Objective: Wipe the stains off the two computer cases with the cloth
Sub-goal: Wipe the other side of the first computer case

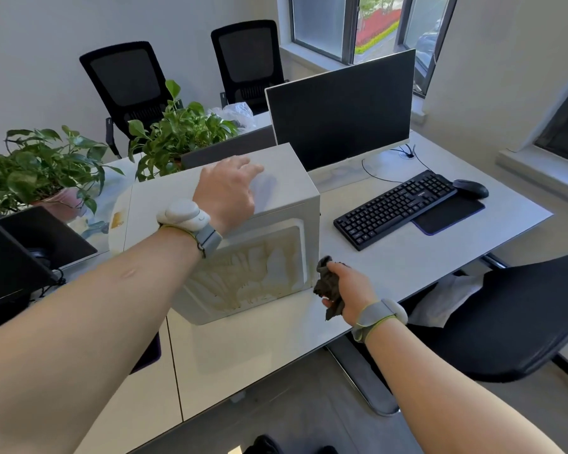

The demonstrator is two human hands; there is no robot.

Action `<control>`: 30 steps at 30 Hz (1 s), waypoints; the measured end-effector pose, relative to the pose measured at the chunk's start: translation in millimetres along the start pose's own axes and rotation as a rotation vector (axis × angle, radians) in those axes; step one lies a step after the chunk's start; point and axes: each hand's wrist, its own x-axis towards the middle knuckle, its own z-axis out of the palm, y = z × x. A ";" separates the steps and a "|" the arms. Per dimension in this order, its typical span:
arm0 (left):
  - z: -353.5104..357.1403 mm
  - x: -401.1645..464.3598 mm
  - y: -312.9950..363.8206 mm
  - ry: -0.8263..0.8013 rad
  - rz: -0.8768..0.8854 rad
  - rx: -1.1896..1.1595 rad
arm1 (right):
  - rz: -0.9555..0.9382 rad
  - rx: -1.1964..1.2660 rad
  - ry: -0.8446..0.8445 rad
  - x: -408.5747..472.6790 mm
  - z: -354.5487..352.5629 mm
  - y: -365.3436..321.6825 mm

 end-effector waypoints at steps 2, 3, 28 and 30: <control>1.1 11.1 9.2 0.025 -0.011 -0.150 | 0.072 -0.027 0.030 11.6 1.5 8.5; 3.8 14.6 11.8 0.013 -0.044 -0.178 | 0.119 -0.042 0.032 17.1 3.4 11.7; 18.0 18.5 12.6 -0.128 -0.157 -0.139 | 0.111 -0.053 0.082 45.7 29.5 15.7; 18.2 17.9 12.6 -0.129 -0.159 -0.138 | 0.091 -0.074 0.037 45.9 36.7 4.8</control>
